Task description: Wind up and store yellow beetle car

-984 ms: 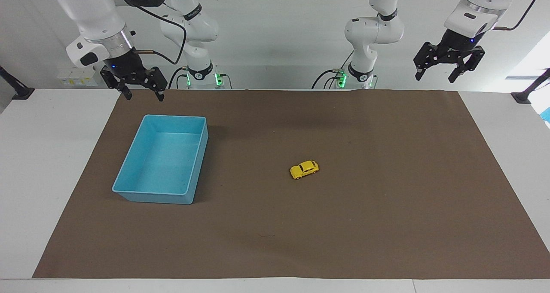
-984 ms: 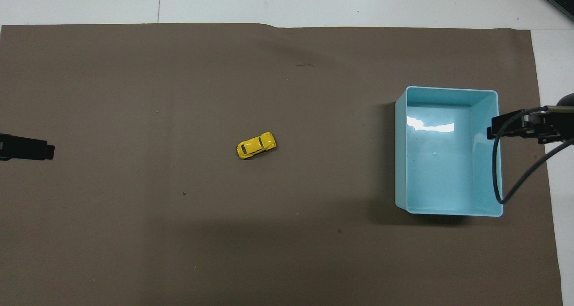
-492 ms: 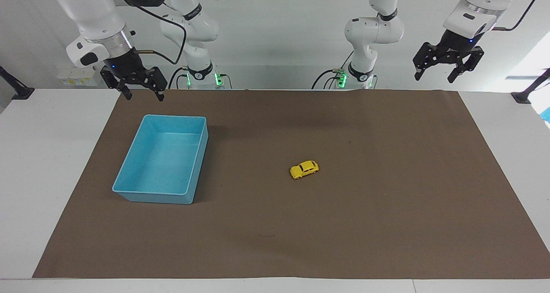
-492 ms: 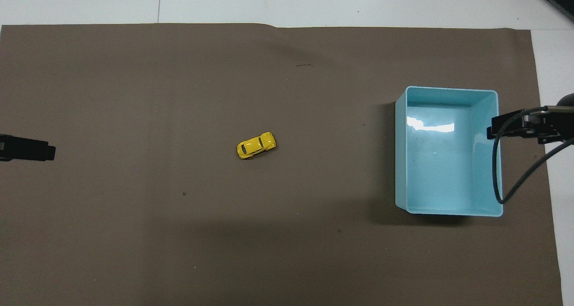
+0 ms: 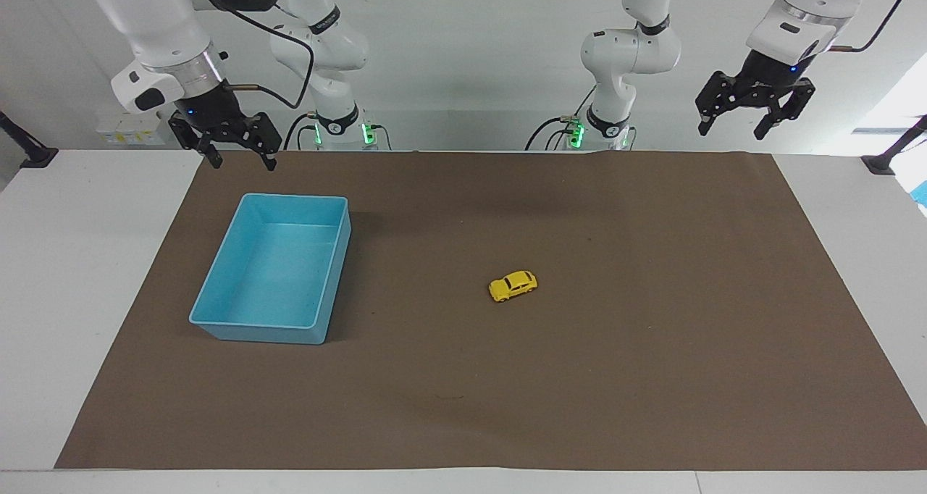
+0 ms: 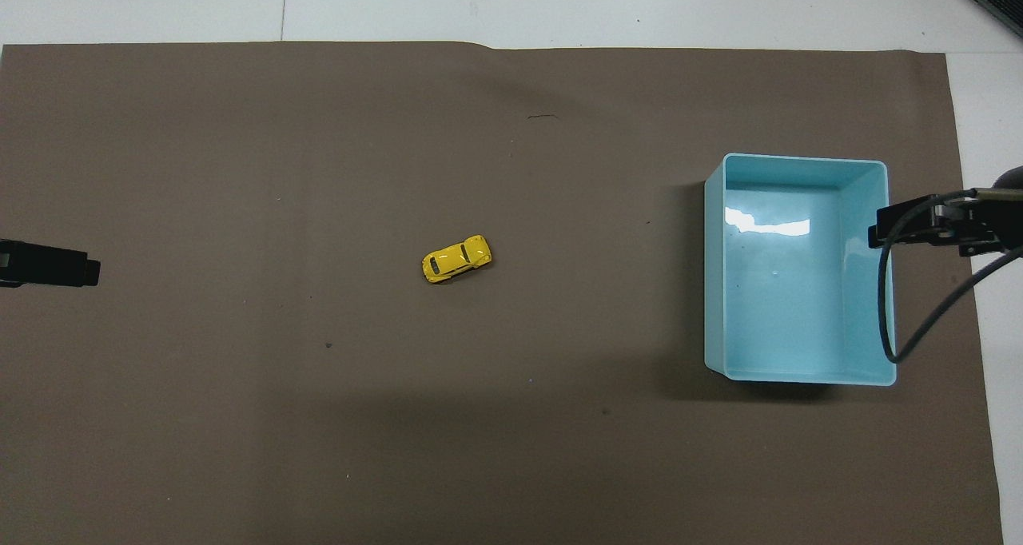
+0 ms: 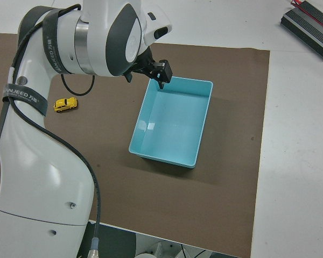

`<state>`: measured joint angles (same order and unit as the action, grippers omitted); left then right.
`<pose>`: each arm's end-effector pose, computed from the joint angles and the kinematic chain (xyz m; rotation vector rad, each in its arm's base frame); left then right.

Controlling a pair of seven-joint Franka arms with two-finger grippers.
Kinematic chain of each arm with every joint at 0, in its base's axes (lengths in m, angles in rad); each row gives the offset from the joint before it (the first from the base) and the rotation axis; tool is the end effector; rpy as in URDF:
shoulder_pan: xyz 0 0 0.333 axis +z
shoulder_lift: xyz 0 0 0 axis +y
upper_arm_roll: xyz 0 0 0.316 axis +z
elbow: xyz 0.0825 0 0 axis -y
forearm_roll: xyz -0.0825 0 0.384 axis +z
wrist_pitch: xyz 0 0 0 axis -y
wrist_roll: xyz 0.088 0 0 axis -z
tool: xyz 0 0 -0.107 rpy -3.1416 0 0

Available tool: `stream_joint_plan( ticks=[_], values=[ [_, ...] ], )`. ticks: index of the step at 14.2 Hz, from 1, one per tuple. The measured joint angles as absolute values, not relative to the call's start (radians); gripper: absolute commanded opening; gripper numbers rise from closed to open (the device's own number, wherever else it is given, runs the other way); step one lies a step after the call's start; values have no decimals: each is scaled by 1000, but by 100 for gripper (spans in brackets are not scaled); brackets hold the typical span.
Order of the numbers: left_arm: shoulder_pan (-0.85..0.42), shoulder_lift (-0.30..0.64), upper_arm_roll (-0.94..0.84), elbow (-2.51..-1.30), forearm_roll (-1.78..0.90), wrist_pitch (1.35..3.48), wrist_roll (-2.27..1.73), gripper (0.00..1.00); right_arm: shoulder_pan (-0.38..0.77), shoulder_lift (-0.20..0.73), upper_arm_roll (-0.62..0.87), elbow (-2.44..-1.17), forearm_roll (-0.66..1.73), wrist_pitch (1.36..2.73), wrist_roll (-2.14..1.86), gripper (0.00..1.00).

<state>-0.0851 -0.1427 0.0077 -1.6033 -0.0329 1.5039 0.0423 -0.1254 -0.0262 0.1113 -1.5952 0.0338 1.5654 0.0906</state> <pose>0.5001 -0.0422 0.6787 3.1004 -0.1904 0.0663 0.5457 -0.0032 0.6269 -3.1066 0.1627 0.0077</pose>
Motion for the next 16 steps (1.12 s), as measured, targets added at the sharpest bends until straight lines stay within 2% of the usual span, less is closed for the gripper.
stream_joint_plan(
  ticks=[5,10,16],
  values=[
    [-87,-143,-11,-1604,-37,1504,-29,100,-126,-26,111,-1595,34,1565,91,100],
    [-165,-131,-30,-1621,-45,1533,-269,100,-126,-26,111,-1595,34,1565,91,100],
    [-173,-113,-27,-1639,-117,1594,-852,100,-126,-26,110,-1595,34,1565,91,100]
  ],
)
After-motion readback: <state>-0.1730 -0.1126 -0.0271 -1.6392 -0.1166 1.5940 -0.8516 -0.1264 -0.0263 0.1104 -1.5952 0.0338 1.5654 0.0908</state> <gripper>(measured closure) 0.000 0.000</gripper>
